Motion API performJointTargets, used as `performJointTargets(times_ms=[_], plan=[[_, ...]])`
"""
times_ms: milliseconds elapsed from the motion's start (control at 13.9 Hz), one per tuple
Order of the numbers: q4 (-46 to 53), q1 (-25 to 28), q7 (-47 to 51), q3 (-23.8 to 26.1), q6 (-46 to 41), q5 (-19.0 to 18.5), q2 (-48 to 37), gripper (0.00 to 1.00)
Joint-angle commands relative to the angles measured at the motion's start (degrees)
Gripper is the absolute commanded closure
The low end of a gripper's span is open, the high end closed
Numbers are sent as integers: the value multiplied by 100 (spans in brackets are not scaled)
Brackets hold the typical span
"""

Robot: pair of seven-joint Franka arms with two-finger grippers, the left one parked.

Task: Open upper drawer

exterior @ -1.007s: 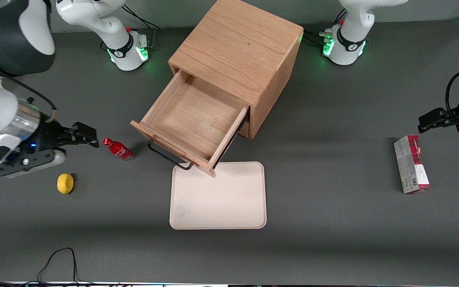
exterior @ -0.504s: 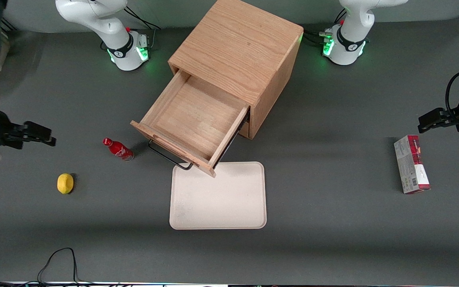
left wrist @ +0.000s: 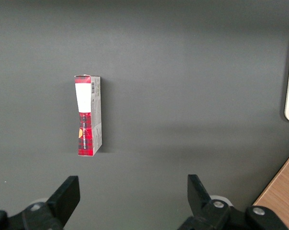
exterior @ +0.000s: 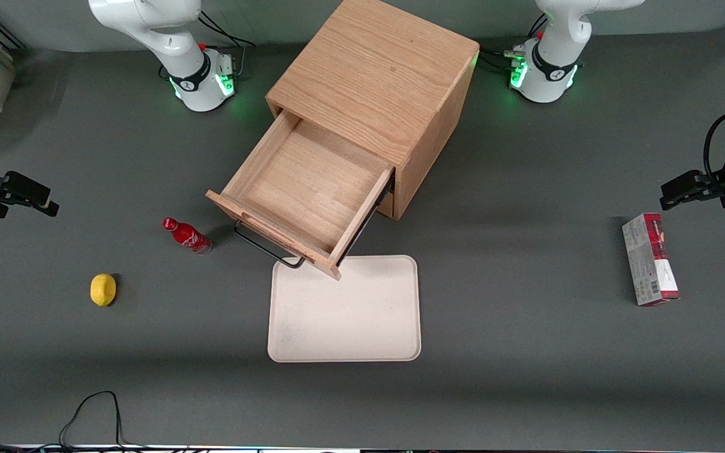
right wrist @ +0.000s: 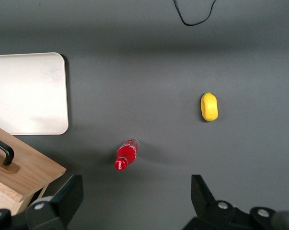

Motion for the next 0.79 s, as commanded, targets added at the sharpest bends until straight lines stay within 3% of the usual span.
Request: performJointTargets(times_ms=[0, 719], plan=[[-79, -58, 177, 119, 104, -320, -34, 0], [1, -22, 186, 49, -45, -409, 63, 0]])
